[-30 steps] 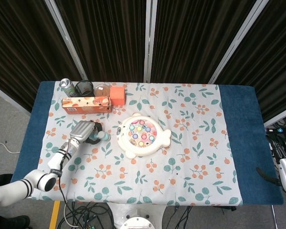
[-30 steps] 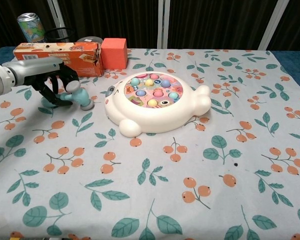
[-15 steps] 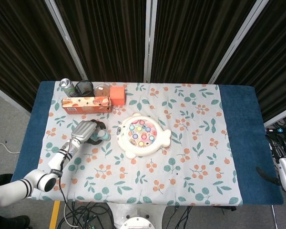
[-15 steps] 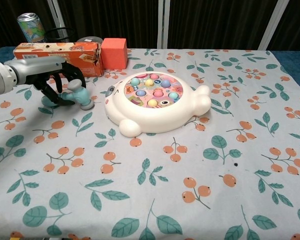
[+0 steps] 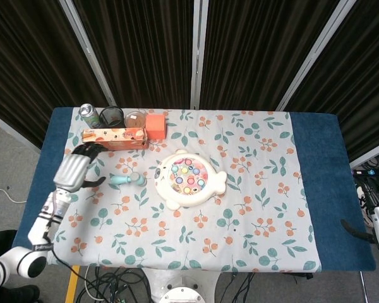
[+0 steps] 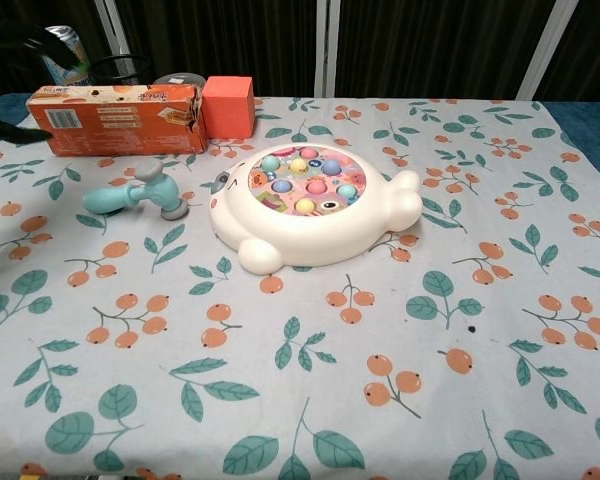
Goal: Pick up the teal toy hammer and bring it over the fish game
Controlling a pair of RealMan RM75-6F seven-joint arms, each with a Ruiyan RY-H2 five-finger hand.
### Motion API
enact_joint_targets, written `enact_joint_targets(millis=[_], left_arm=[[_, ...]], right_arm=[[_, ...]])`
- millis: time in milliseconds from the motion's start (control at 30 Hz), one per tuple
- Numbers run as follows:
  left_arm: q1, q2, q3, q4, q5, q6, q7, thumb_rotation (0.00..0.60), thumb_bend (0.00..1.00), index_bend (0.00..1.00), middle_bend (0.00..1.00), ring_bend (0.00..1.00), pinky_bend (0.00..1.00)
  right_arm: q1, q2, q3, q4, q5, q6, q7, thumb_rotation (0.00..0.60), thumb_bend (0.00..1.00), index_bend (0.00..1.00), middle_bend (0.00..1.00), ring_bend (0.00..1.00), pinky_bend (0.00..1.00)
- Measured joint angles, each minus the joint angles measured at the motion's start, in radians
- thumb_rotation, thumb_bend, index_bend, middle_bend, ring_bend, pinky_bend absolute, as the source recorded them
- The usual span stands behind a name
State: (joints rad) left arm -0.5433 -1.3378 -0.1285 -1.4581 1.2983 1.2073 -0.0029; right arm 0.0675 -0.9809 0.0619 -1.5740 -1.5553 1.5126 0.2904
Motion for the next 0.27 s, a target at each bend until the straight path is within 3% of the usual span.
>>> enact_joint_targets(millis=[167,267], left_arm=[[0.172,0.063,0.030,-0.053,-0.009,0.240,0.139,0.600,0.19,0.23,0.20,0.11,0.14],[0.274,0.111,0.066,-0.097,-0.004,0.331,0.176,0.600,0.19,0.23,0.20,0.11,0.14]], right_arm=[[0.010,-0.025,0.000,0.043,-0.017,0.000,0.039,0.600,0.10,0.00,0.15,0.00,0.00],[0.014,-0.040,0.000,0.057,-0.032,0.011,0.043,0.600,0.10,0.00,0.15,0.00,0.00]])
